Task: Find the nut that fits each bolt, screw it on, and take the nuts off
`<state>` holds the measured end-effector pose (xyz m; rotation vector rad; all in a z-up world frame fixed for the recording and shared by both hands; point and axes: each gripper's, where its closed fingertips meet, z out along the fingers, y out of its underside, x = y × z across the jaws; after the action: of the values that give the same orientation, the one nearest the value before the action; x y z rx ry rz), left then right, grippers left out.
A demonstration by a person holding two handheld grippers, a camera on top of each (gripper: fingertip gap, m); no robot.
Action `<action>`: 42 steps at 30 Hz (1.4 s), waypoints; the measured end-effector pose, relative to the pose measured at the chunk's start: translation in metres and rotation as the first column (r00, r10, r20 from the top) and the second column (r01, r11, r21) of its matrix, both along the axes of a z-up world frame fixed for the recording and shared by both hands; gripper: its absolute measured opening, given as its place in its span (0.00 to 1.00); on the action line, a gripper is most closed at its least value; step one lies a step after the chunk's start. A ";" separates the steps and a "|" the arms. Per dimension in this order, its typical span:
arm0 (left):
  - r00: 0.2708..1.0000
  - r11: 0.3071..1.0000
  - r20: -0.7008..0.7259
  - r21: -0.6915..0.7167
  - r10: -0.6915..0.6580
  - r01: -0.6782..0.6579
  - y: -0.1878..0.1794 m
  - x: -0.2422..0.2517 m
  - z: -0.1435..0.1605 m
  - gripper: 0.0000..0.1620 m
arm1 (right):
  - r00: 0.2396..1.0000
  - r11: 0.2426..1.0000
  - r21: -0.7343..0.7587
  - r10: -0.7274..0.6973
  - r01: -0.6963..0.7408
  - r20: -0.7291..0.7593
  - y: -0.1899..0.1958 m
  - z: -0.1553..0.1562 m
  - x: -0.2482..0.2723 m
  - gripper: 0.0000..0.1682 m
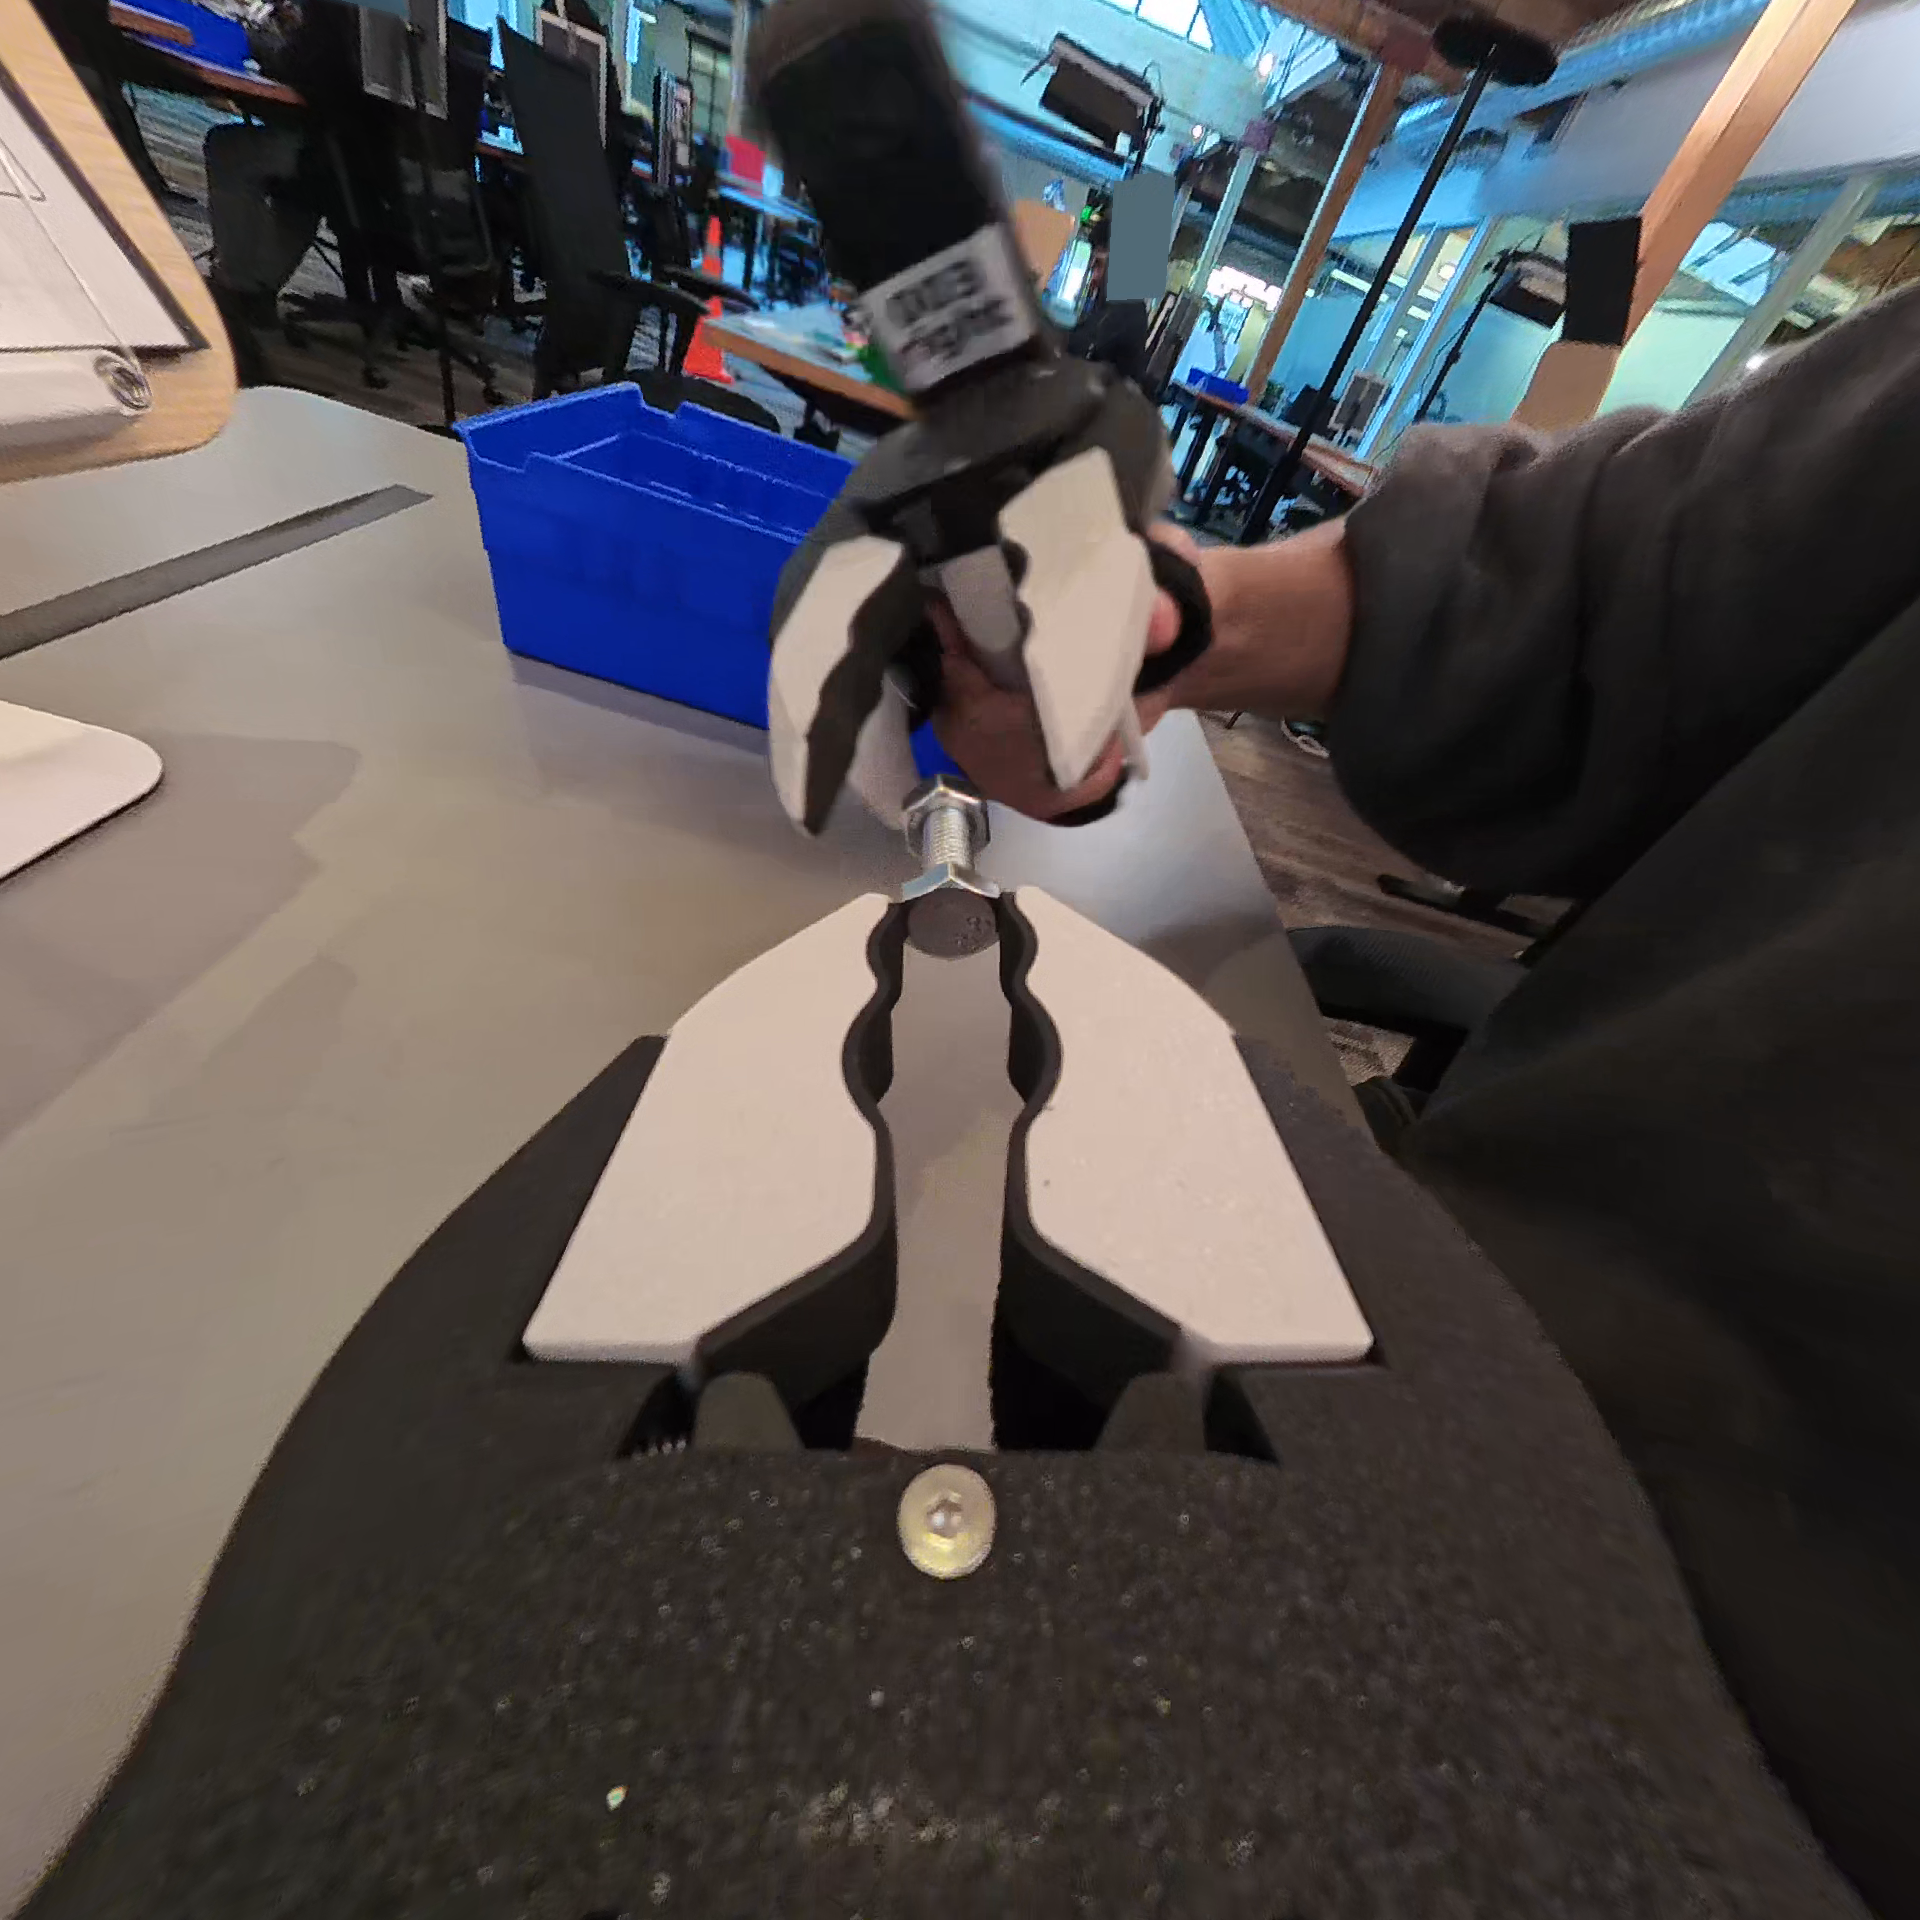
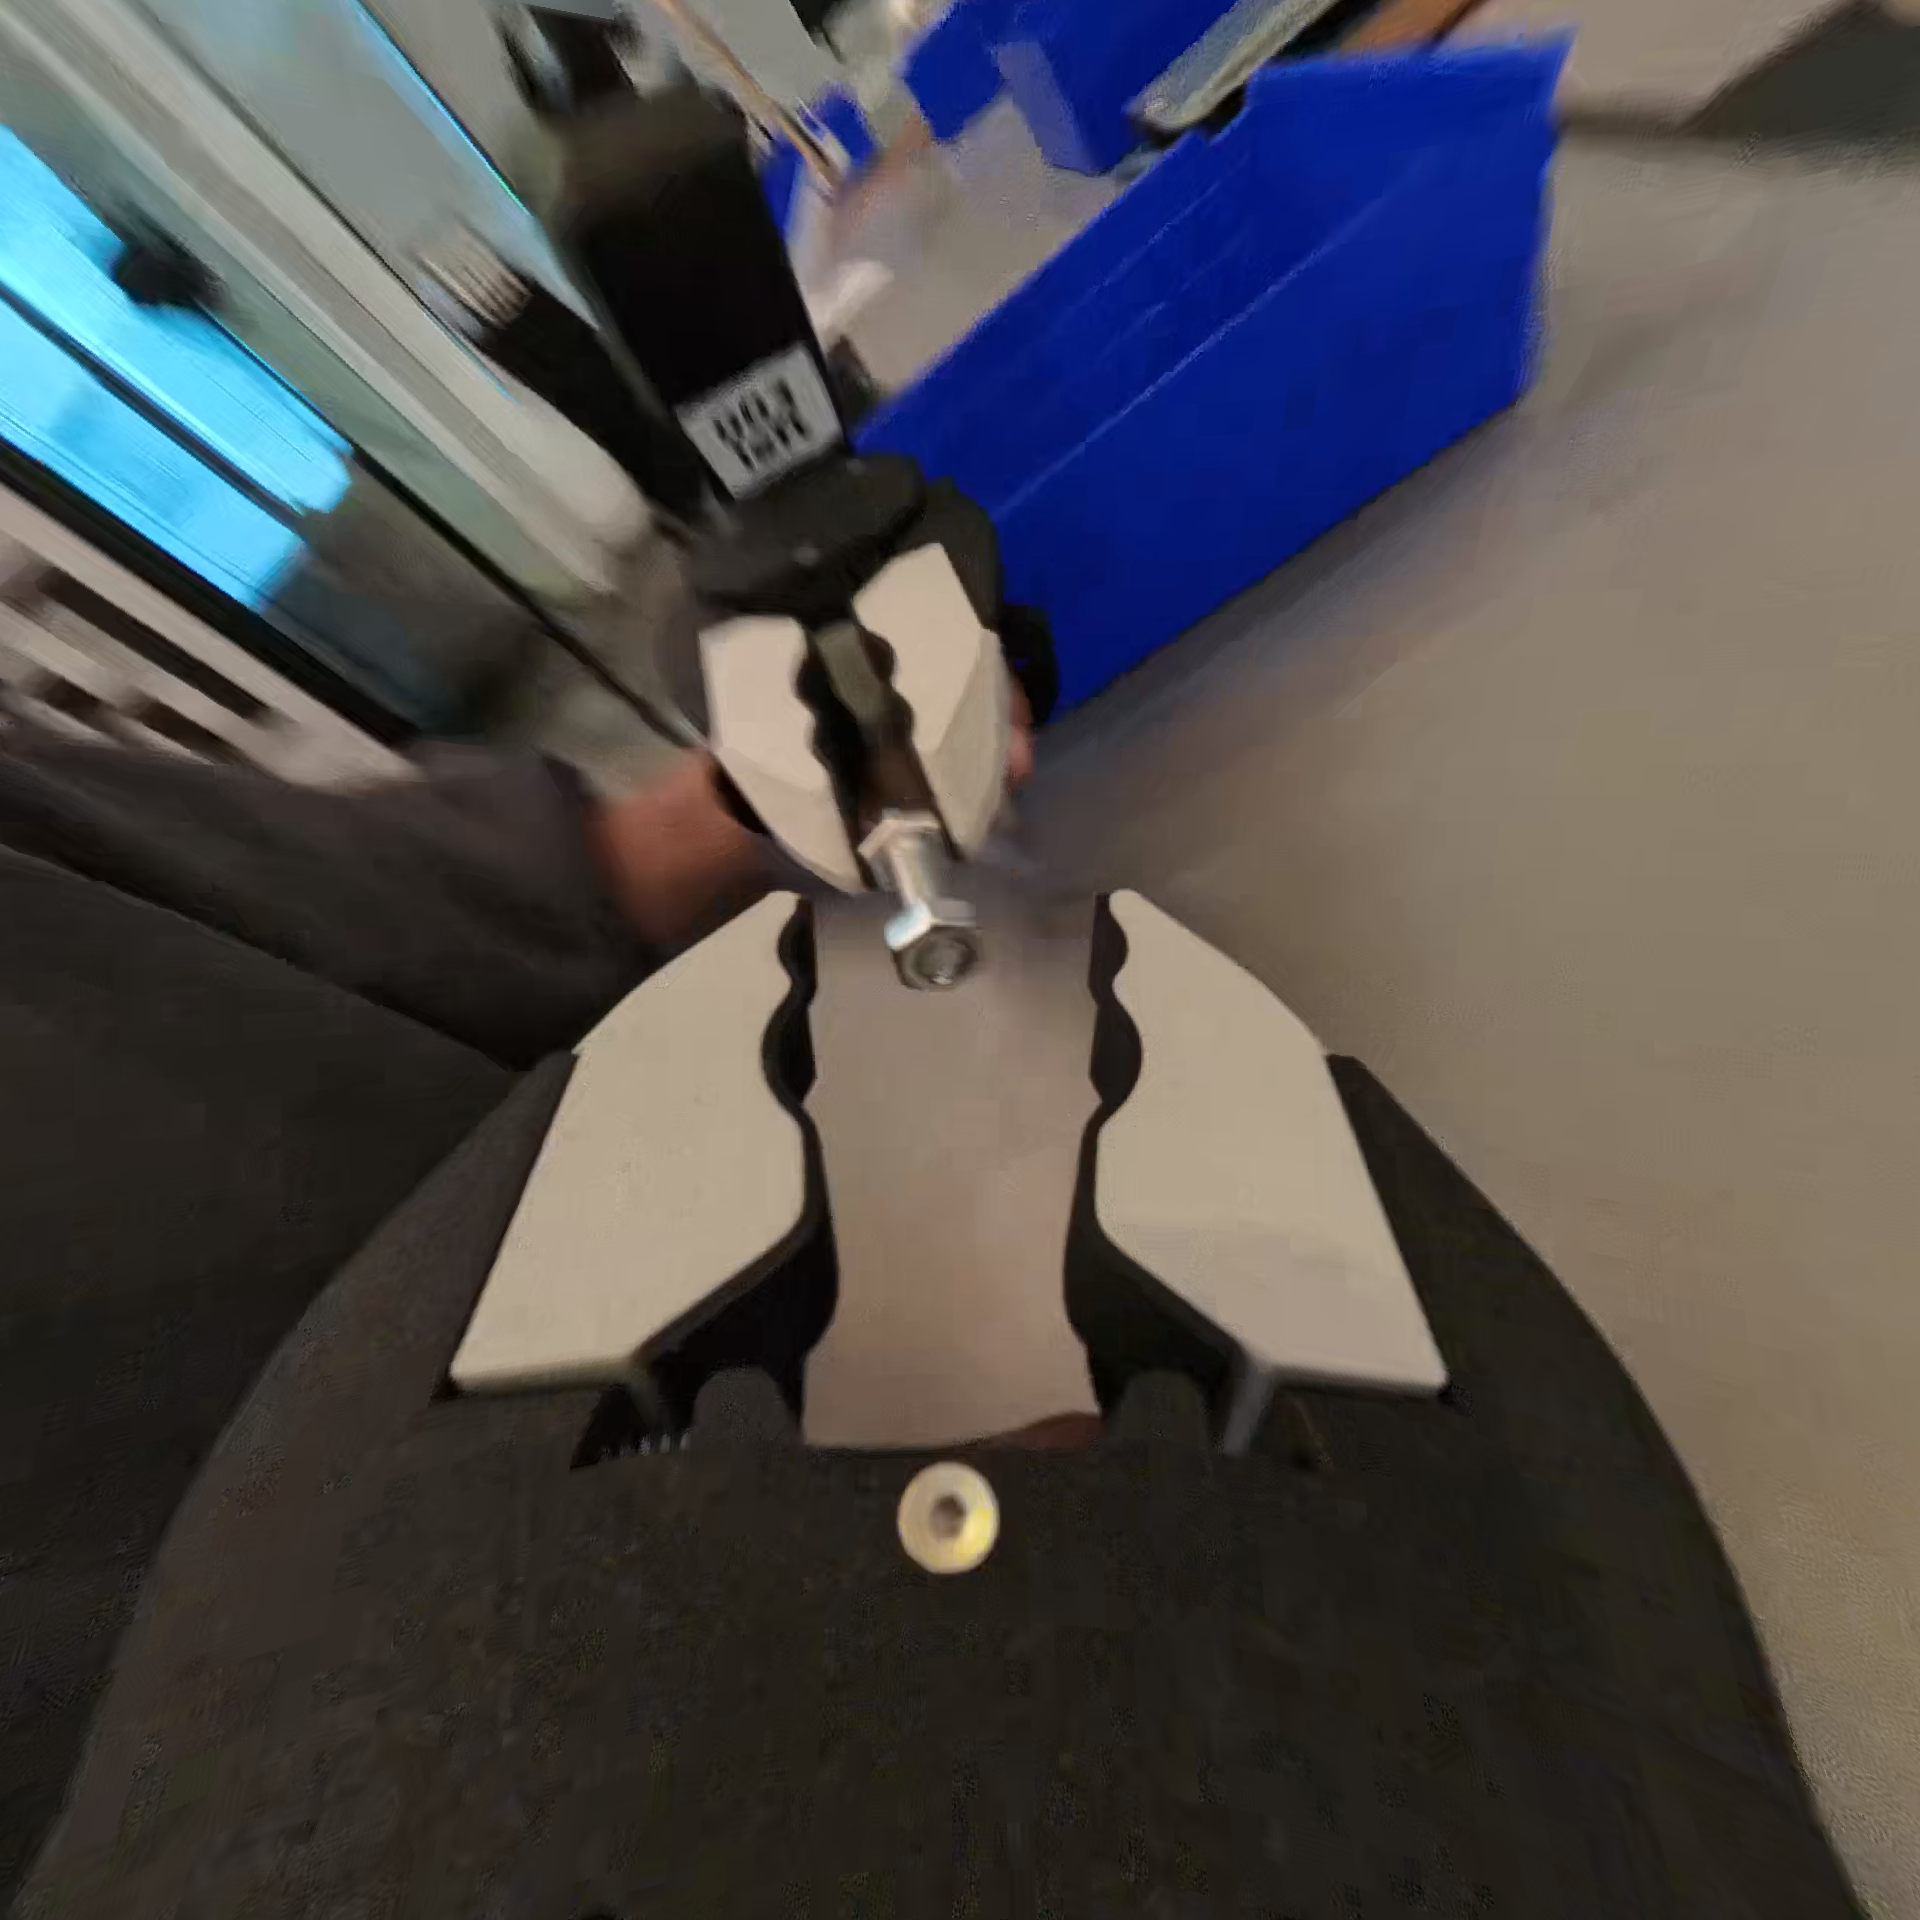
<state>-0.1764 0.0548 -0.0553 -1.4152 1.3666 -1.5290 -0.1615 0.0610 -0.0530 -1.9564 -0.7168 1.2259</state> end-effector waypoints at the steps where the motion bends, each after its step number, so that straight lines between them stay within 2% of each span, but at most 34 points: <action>1: 1.000 1.000 0.012 -0.022 -0.012 0.012 -0.001 -0.001 0.002 0.10 | 0.990 0.979 0.205 -0.016 -0.013 0.143 0.002 0.000 0.002 0.31; 2: 0.999 0.998 0.025 -0.047 -0.028 0.029 -0.002 -0.003 0.005 0.10 | 0.954 0.911 0.407 -0.062 -0.066 0.293 0.003 -0.001 0.004 0.31; 4: 0.998 0.996 0.048 -0.077 -0.042 0.045 -0.002 -0.005 0.009 0.10 | 0.842 0.691 0.699 -0.258 -0.182 0.473 0.008 0.006 0.008 0.29; 6: 0.996 0.993 0.058 -0.097 -0.062 0.068 -0.004 -0.006 0.011 0.10 | 0.756 0.499 0.788 -0.338 -0.362 0.561 0.000 0.010 0.001 0.24; 7: 0.996 0.992 0.064 -0.102 -0.065 0.071 -0.004 -0.007 0.012 0.10 | 0.726 0.430 0.796 -0.362 -0.427 0.585 -0.004 0.010 -0.003 0.24; 9: 0.996 0.992 0.056 -0.101 -0.075 0.081 -0.005 -0.007 0.011 0.10 | 0.705 0.359 0.797 -0.380 -0.485 0.599 -0.007 0.009 -0.010 0.19; 11: 0.996 0.993 0.040 -0.087 -0.076 0.079 -0.007 -0.005 0.008 0.11 | 0.708 0.382 0.781 -0.345 -0.494 0.617 -0.008 0.006 -0.014 0.12; 13: 0.998 0.996 0.024 -0.071 -0.061 0.063 -0.005 -0.004 0.004 0.10 | 0.725 0.460 0.753 -0.286 -0.470 0.627 -0.007 0.001 -0.015 0.08; 16: 0.999 0.998 0.019 -0.046 -0.048 0.049 -0.004 -0.004 0.004 0.10 | 0.811 0.681 0.642 -0.120 -0.352 0.572 -0.007 -0.003 -0.016 0.07; 19: 0.998 0.998 0.039 -0.044 -0.047 0.049 -0.005 -0.004 0.008 0.10 | 0.925 0.865 0.450 0.037 -0.219 0.379 -0.009 0.004 -0.017 0.07; 20: 0.998 0.998 0.039 -0.045 -0.045 0.047 -0.004 -0.004 0.008 0.11 | 0.947 0.886 0.421 0.057 -0.195 0.317 -0.009 0.009 -0.017 0.05; 23: 0.998 0.997 0.042 -0.061 -0.037 0.040 0.000 -0.006 0.009 0.10 | 0.989 0.882 0.458 0.056 -0.112 0.134 -0.014 0.031 -0.013 0.18; 25: 0.996 0.995 0.077 -0.085 -0.049 0.055 -0.001 -0.009 0.015 0.10 | 0.994 0.890 0.447 0.058 -0.093 0.092 -0.017 0.030 -0.013 0.23; 26: 0.993 0.992 0.098 -0.103 -0.060 0.070 -0.002 -0.010 0.020 0.10 | 0.991 0.859 0.506 0.014 -0.081 0.135 -0.015 0.025 -0.011 0.25; 27: 0.990 0.988 0.117 -0.124 -0.075 0.089 -0.003 -0.012 0.023 0.10 | 0.971 0.776 0.628 -0.104 -0.055 0.214 -0.006 0.020 -0.005 0.26; 28: 0.988 0.984 0.129 -0.142 -0.086 0.104 -0.004 -0.013 0.025 0.10 | 0.929 0.634 0.770 -0.236 -0.075 0.285 -0.002 0.020 0.001 0.25; 29: 0.986 0.981 0.135 -0.156 -0.094 0.115 -0.004 -0.014 0.026 0.10 | 0.879 0.464 0.872 -0.338 -0.157 0.338 -0.004 0.021 0.003 0.22; 30: 0.986 0.979 0.134 -0.165 -0.102 0.123 -0.004 -0.014 0.026 0.10 | 0.825 0.305 0.921 -0.437 -0.240 0.360 -0.007 0.024 0.003 0.18; 31: 0.986 0.978 0.130 -0.168 -0.103 0.124 -0.004 -0.014 0.025 0.10 | 0.784 0.193 0.924 -0.488 -0.331 0.383 -0.012 0.024 -0.001 0.15; 32: 0.987 0.978 0.126 -0.168 -0.104 0.125 -0.005 -0.014 0.024 0.10 | 0.749 0.137 0.904 -0.517 -0.405 0.414 -0.014 0.020 -0.006 0.16; 34: 0.987 0.977 0.113 -0.166 -0.116 0.134 -0.007 -0.012 0.021 0.10 | 0.704 0.108 0.880 -0.559 -0.462 0.439 -0.011 0.017 -0.010 0.20; 38: 0.990 0.980 0.088 -0.154 -0.112 0.125 -0.008 -0.009 0.016 0.10 | 0.683 0.086 0.847 -0.551 -0.524 0.479 -0.011 0.013 -0.012 0.12; 40: 0.992 0.983 0.066 -0.144 -0.106 0.115 -0.007 -0.008 0.012 0.10 | 0.682 0.151 0.839 -0.517 -0.523 0.518 -0.009 0.008 -0.012 0.12; 42: 0.994 0.986 0.060 -0.128 -0.095 0.102 -0.006 -0.008 0.011 0.10 | 0.711 0.275 0.836 -0.439 -0.475 0.549 -0.009 0.005 -0.012 0.12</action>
<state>-0.1843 0.0486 -0.0446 -1.3915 1.3427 -1.7367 -0.1732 0.0525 -0.0476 -1.1504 -1.4520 -0.2712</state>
